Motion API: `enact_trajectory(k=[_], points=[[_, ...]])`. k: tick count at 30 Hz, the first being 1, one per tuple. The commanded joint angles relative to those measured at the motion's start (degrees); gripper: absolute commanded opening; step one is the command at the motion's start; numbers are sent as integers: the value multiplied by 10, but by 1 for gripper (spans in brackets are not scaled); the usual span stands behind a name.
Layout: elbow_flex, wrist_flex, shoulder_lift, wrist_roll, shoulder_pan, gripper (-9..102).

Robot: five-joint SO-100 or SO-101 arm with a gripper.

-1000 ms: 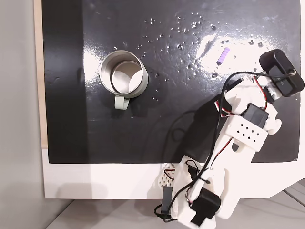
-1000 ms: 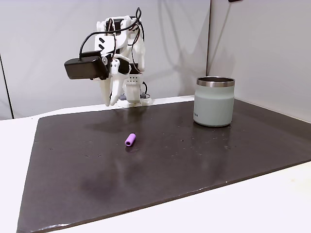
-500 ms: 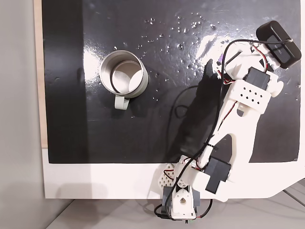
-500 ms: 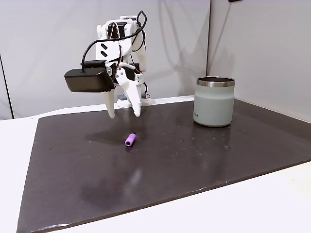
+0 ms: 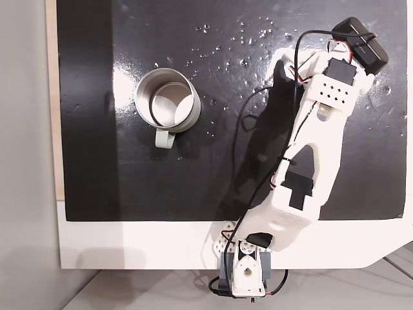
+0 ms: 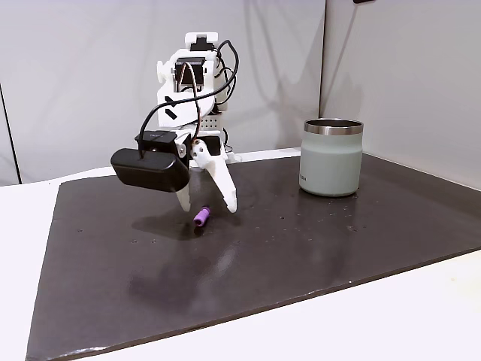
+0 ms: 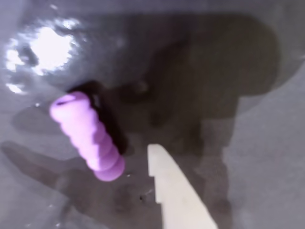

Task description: Grasp a pengrip and put it in the cup.

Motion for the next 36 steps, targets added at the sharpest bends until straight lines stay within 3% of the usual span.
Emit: enact_trajectory(k=[1,12,18,22,27,36], points=[[-42,12,1,6,-14,26],[-107,38,-57,11,-17,8],[-301,149,-175,18,-13,0],[-388,179,-217,30,-9,0],[-655,328,-339,50,-13,0],[-469,327,-66,100,-75,0]])
